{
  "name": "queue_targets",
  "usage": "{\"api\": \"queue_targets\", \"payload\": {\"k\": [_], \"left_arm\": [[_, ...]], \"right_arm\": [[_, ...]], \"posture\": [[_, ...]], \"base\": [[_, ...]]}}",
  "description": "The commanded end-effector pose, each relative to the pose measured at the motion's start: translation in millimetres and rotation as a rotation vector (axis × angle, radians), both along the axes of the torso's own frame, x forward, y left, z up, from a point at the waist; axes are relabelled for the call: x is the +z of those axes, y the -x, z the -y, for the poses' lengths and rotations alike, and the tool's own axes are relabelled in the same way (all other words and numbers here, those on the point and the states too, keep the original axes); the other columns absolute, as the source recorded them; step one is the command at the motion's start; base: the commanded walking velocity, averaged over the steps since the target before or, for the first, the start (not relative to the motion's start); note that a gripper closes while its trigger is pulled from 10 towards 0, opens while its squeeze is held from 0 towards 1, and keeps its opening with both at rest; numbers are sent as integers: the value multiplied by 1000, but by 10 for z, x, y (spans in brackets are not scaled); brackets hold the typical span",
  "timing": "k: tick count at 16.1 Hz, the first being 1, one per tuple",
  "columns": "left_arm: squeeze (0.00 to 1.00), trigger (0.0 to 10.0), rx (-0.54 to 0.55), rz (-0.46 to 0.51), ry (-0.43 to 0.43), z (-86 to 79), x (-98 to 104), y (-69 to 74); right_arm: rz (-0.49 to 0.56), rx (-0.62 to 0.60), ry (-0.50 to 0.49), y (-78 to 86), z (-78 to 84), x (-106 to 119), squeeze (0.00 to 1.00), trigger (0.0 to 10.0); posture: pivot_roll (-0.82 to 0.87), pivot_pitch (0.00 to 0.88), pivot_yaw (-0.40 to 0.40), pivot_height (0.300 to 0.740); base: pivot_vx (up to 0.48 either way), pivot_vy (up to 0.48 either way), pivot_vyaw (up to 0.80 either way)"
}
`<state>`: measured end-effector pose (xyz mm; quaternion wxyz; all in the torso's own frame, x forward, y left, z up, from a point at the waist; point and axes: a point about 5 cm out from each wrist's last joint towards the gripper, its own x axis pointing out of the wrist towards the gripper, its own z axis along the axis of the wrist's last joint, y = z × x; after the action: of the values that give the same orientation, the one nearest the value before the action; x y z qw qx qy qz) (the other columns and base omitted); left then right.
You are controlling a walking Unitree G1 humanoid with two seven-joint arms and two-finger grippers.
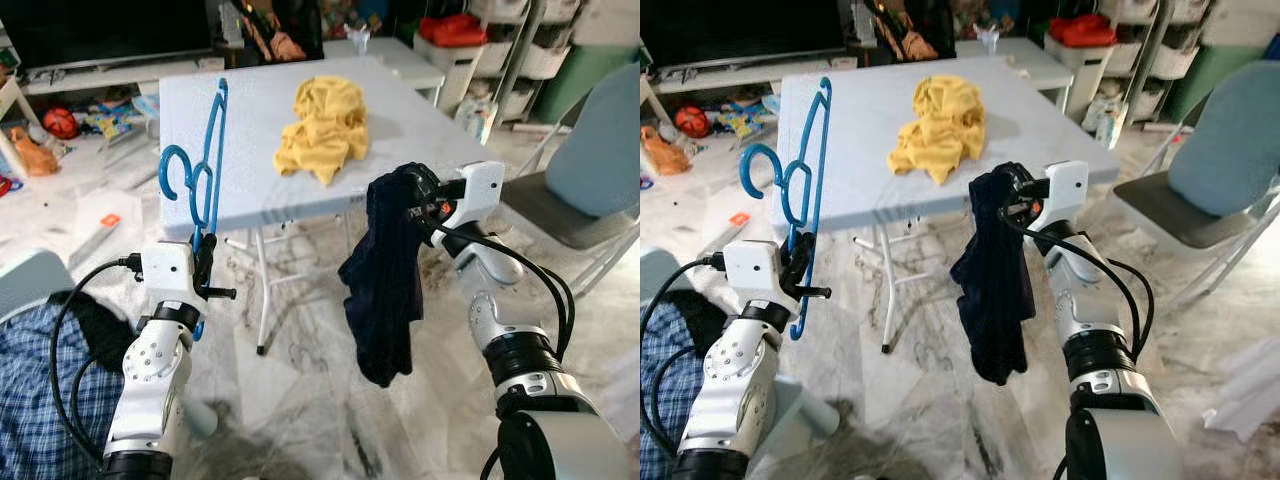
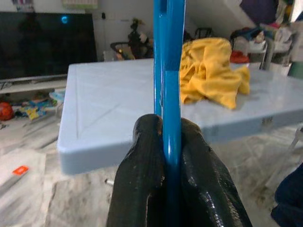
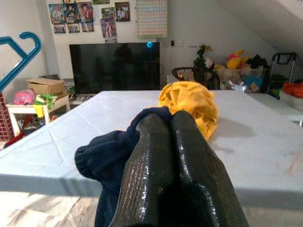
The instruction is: Hang hanger
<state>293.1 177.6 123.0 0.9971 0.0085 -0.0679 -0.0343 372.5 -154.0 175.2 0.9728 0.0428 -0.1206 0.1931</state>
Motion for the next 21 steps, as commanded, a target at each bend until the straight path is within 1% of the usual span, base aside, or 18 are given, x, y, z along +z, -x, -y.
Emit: {"api": "queue_targets", "payload": {"k": [1, 5, 6, 7, 10, 12, 14, 15, 19, 21], "left_arm": [[0, 10000, 2, 31, 0, -6, 66, -25], [0, 10000, 18, 44, 10, -67, 103, -62], [0, 10000, 21, 45, 11, -72, 107, -67], [0, 10000, 23, 47, 12, -72, 113, -71], [0, 10000, 19, 80, 13, -28, 205, -55], [0, 10000, 20, 85, 12, -21, 218, -62], [0, 10000, 30, 84, 13, -32, 209, -76], [0, 10000, 31, 83, 14, -34, 210, -78], [0, 10000, 41, 83, 19, -44, 214, -80], [0, 10000, 47, 88, 21, -51, 232, -91]], "right_arm": [[72, 10, -6, -30, -50, 188, 0, 0], [77, 14, -4, -28, -83, 195, 0, 0], [79, 12, -1, -26, -88, 198, 0, 4784], [81, 15, 6, -27, -94, 205, 0, 10000], [101, 14, 29, -41, -102, 284, 0, 10000], [101, 19, 36, -60, -110, 322, 0, 10000], [117, 33, 70, -62, -150, 349, 0, 10000], [116, 33, 66, -63, -151, 350, 0, 10000], [111, 35, 54, -73, -173, 360, 0, 10000], [115, 39, 54, -77, -176, 372, 0, 10000]], "posture": [[-49, 0, -5, 740], [-50, 0, -2, 740], [-51, 0, -1, 740], [-53, 0, 2, 740], [-59, 0, 7, 740], [-59, 0, 3, 740], [-60, 0, -1, 740], [-60, 0, -1, 740], [-58, 0, -4, 740], [-58, 0, -5, 740]], "base": [[368, 0, 0], [416, 0, 0], [431, 0, 0], [454, 0, 0], [467, 0, 0], [469, 0, 0], [469, 0, 0], [469, 0, 0], [469, 0, 683], [469, 0, 0]]}}
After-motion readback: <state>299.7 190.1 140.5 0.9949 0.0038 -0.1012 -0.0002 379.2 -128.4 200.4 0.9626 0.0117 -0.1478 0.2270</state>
